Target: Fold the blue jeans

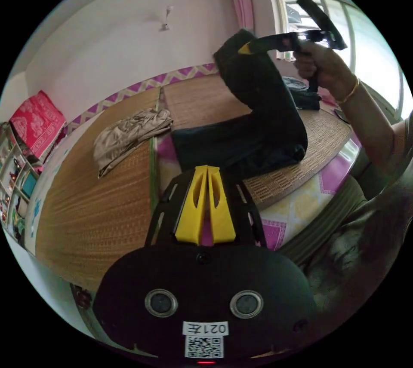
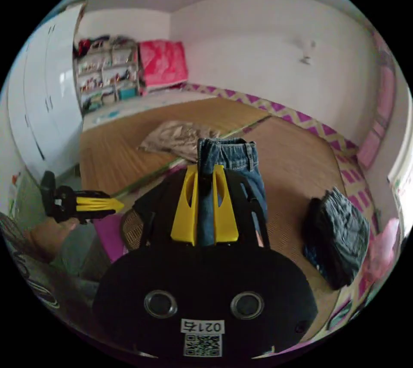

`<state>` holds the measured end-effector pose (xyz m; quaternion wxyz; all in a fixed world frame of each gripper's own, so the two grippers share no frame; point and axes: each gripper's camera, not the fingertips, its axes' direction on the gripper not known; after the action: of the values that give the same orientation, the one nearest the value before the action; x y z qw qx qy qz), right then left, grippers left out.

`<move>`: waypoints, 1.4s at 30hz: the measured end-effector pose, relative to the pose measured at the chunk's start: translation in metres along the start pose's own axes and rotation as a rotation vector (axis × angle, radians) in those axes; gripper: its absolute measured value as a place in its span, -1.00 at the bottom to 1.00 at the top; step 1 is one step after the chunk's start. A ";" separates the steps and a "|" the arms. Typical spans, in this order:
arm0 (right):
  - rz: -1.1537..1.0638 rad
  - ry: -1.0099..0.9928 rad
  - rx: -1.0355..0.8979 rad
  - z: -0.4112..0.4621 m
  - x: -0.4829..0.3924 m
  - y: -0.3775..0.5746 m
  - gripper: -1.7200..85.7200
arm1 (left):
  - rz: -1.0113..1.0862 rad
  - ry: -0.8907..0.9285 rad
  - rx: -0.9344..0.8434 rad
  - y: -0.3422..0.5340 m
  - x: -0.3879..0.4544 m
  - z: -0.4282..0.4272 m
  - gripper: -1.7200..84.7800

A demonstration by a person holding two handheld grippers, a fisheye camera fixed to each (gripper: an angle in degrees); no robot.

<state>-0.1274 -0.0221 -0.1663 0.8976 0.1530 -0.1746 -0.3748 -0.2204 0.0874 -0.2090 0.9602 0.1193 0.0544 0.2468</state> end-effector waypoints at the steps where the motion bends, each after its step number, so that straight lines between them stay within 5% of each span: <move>1: -0.025 0.005 -0.035 0.020 -0.016 -0.004 -0.84 | -0.006 -0.003 -0.007 0.003 -0.003 0.000 -0.98; 4: -0.126 0.009 -0.186 0.105 -0.085 -0.003 -0.84 | -0.036 -0.012 -0.027 0.018 -0.020 0.000 -0.98; 9: -0.184 0.184 -0.039 0.095 -0.131 -0.003 -0.85 | -0.080 -0.014 -0.036 0.038 -0.054 -0.005 -0.98; 20: -0.161 0.056 0.018 0.132 -0.166 -0.015 -0.84 | -0.159 0.012 0.006 0.033 -0.102 0.005 -0.98; 23: -0.243 0.026 -0.107 0.177 -0.177 -0.015 -0.84 | -0.173 0.028 -0.003 0.030 -0.116 0.011 -0.98; 30: -0.035 -0.318 -0.143 0.151 -0.100 -0.013 -0.72 | -0.221 0.070 0.065 0.021 -0.156 0.017 -0.98; 36: 0.019 0.089 -0.188 0.140 -0.021 0.033 -0.70 | -0.125 0.116 0.117 -0.032 -0.173 0.042 -0.97; 42: 0.229 -0.188 -0.222 0.182 0.042 0.057 -0.74 | -0.043 0.148 -0.150 -0.058 -0.186 0.143 -0.97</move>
<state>-0.1421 -0.0405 0.0275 0.9254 -0.0038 -0.2317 -0.2999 -0.3322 -0.0815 -0.0774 0.9648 0.0272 0.1092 0.2378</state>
